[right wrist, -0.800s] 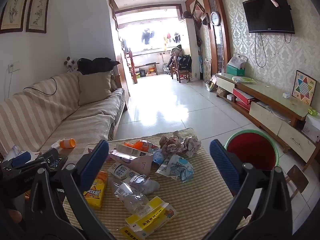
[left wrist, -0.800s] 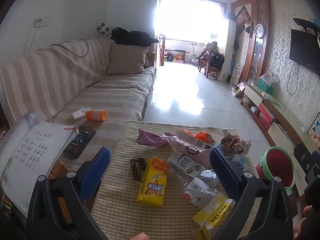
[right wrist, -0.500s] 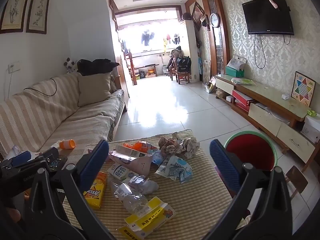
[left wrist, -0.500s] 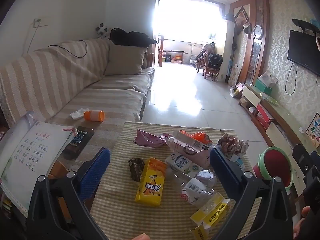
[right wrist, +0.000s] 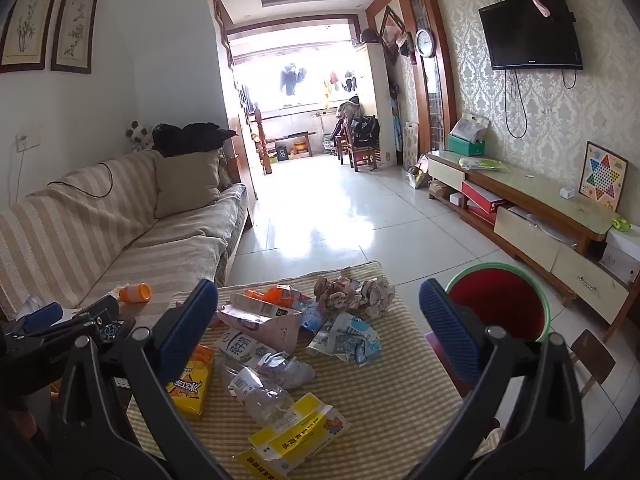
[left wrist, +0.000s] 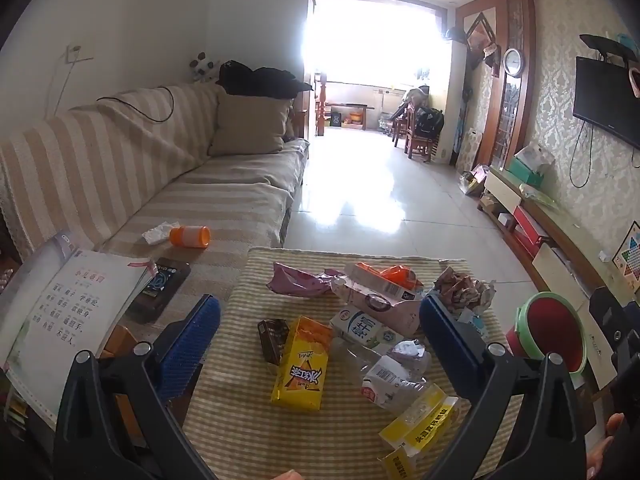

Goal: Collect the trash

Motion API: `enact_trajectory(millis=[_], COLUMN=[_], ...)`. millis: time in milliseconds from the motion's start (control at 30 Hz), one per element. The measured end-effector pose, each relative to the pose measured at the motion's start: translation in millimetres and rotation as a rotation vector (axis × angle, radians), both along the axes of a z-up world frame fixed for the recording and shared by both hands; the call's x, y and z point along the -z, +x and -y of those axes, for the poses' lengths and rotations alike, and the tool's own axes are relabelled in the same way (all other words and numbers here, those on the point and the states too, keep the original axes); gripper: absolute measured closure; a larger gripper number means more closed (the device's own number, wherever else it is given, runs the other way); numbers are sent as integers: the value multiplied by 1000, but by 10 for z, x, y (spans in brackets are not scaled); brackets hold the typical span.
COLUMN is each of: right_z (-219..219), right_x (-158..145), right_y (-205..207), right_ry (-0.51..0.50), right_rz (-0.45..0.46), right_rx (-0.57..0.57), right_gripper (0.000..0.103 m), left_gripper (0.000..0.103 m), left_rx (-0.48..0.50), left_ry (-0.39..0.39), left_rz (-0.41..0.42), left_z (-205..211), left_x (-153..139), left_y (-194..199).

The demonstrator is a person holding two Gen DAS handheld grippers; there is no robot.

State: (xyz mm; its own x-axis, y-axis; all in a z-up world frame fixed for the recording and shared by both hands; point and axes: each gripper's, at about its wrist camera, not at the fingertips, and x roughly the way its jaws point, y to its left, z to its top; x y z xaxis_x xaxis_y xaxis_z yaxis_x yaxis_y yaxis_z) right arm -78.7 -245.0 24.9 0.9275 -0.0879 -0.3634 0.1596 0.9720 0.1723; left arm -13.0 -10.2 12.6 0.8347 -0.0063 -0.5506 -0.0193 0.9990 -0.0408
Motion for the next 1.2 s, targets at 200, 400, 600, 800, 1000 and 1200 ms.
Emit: enact_trajectory(millis=[200,400,600,800,1000,1200], right_z=[19,2,12,29,28,3], right_x=[8,73,106,88,88,115], right_y=[2,42,102,130,124,137], right_ry=[5,15,21,16,11,3], right_rz=[-5,-14,-29,-33,-31,-37], right_rx=[-3,-6,-13,-14,-14,-22], right_gripper=[3,3,3,3,3,3], left_gripper=[8,8,8,8,8,8], left_rx=[-1,-2,3,5,8,1], left_ry=[10,35,1,0,-15,-26], left_rz=[2,11,-23,-28,-33,-47], left_z=[-6,-30,-64,-13,-26,-81], left_x=[12,78,121,125,150,206], left_y=[-9,42,113,114,131,148])
